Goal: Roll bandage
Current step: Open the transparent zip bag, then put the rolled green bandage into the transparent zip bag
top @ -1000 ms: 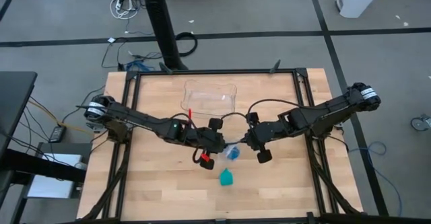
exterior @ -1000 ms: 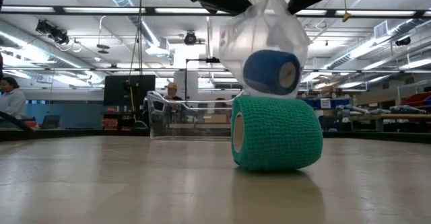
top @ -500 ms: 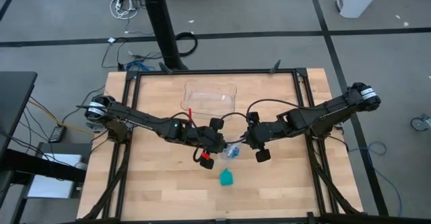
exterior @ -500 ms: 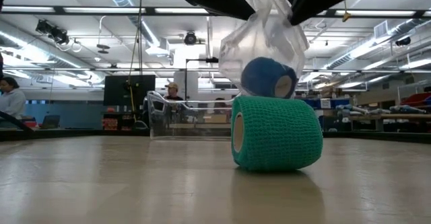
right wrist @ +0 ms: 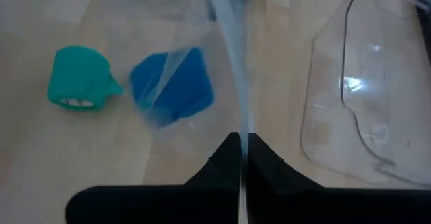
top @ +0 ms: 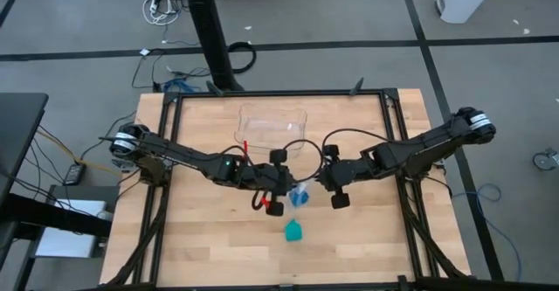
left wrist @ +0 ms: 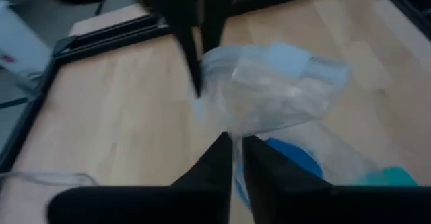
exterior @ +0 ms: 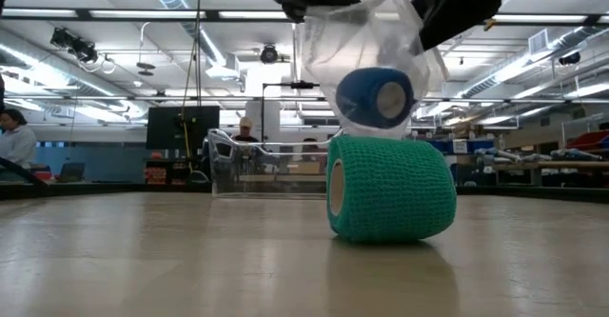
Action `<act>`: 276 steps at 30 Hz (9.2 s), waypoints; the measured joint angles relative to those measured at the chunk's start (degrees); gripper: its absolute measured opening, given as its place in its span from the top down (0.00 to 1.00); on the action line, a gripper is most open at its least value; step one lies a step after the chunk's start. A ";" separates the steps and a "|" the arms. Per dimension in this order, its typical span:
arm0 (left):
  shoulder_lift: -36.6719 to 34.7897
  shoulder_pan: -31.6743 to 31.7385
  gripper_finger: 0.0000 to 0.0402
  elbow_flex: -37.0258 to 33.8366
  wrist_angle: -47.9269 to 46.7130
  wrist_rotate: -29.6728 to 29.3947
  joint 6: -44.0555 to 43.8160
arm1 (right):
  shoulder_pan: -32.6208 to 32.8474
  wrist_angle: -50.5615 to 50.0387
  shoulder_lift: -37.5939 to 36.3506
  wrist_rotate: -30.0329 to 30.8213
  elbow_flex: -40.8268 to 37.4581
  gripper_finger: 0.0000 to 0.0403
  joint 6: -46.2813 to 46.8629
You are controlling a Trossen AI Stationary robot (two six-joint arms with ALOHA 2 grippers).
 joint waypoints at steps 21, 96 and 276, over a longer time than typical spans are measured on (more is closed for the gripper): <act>-7.50 -13.59 0.71 5.39 1.96 -18.58 3.11 | 2.73 -6.48 -13.27 -0.33 0.07 1.00 10.43; -17.03 -7.37 0.87 -25.07 21.70 -25.53 -6.36 | -8.63 -20.71 20.65 -11.80 29.27 1.00 16.48; -8.32 -5.10 0.60 -9.89 -0.65 -12.55 -22.92 | -4.63 12.99 22.84 -8.05 12.35 1.00 -10.76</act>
